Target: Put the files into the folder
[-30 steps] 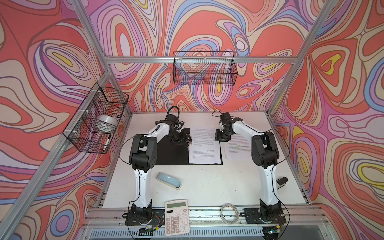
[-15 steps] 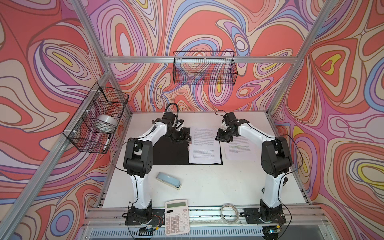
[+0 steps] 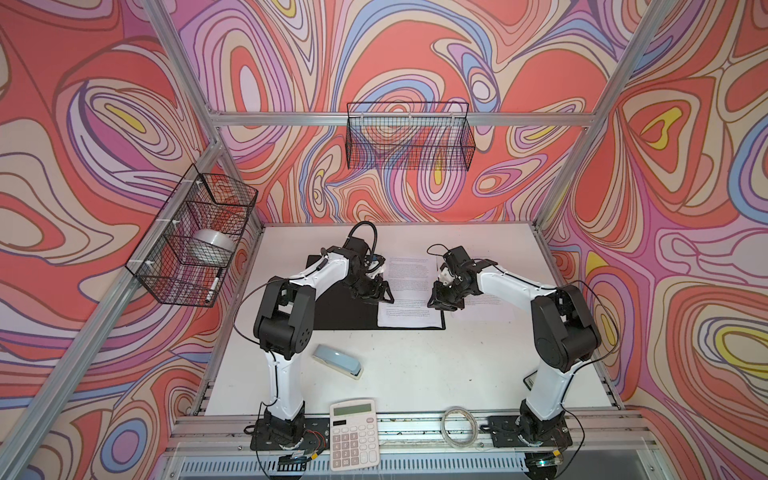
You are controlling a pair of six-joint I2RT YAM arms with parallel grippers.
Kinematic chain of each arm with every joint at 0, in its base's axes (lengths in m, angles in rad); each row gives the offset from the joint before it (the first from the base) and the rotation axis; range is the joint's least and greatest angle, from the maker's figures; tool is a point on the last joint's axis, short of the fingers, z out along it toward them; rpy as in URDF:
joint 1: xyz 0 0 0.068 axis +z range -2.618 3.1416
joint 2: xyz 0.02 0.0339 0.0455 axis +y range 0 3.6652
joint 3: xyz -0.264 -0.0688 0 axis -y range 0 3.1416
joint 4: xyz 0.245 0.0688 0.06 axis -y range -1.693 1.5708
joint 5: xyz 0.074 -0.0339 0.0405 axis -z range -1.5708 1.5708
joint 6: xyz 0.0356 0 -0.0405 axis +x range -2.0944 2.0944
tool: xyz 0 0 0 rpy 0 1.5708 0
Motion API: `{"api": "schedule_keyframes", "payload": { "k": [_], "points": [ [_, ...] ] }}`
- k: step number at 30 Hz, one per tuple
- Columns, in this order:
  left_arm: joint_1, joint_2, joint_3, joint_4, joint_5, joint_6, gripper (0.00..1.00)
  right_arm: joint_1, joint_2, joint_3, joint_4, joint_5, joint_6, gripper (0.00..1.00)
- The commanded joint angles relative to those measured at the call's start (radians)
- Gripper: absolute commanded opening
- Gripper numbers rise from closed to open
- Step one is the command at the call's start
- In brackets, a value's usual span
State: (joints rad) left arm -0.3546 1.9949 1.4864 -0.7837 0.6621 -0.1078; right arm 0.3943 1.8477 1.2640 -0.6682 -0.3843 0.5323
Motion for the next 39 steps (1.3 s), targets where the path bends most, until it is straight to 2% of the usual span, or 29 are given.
{"api": "schedule_keyframes", "payload": {
  "k": [1, 24, 31, 39],
  "points": [
    [-0.011, -0.002, -0.018, -0.05, 0.014, 0.037, 0.62, 0.009, -0.031, -0.025, 0.027, 0.002, 0.03, 0.3],
    [-0.021, 0.013, -0.002, -0.108, 0.005, 0.081, 0.63, 0.009, 0.027, -0.069, 0.035, 0.072, 0.022, 0.3],
    [-0.021, -0.01, 0.023, -0.131, -0.115, 0.059, 0.62, 0.009, 0.009, -0.052, 0.032, 0.105, 0.015, 0.3],
    [-0.023, 0.026, 0.031, -0.133, -0.154, 0.037, 0.58, 0.009, -0.071, -0.051, 0.033, 0.143, 0.023, 0.3]
  ]
}}
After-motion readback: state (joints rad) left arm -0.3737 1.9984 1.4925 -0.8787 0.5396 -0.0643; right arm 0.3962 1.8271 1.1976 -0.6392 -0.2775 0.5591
